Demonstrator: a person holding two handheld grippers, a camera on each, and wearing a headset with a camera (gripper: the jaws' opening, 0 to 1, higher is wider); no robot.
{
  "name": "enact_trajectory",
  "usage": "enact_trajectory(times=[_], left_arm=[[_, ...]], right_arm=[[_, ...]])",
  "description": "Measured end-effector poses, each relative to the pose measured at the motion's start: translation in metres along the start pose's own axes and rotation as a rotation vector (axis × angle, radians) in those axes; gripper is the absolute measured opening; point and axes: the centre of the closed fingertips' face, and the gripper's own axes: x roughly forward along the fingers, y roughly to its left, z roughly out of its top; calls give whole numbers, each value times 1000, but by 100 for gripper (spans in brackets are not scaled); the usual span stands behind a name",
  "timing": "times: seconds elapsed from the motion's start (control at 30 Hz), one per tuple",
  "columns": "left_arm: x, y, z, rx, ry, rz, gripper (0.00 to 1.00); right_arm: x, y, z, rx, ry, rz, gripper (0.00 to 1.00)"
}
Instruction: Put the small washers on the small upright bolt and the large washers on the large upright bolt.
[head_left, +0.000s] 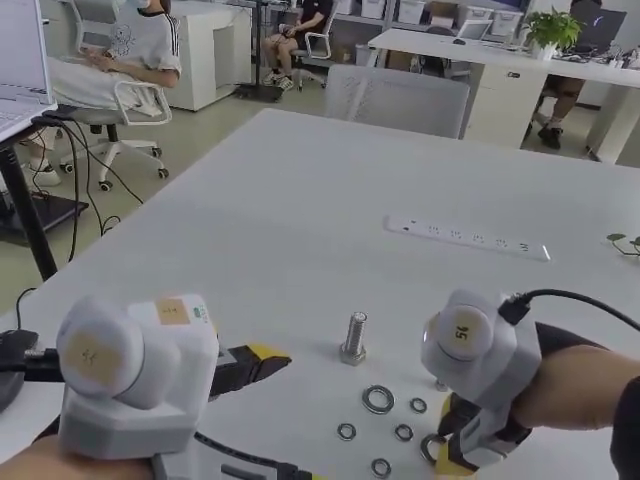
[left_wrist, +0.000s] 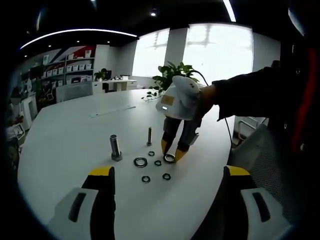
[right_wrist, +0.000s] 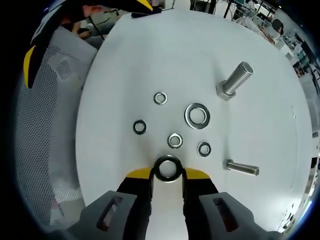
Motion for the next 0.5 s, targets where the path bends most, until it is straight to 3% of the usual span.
enact_trajectory(times=[0.5], left_arm=[[0,-1,0,1,-1,-4,89]], right_arm=[[-7,-2,-2,-6,14,-15,23]])
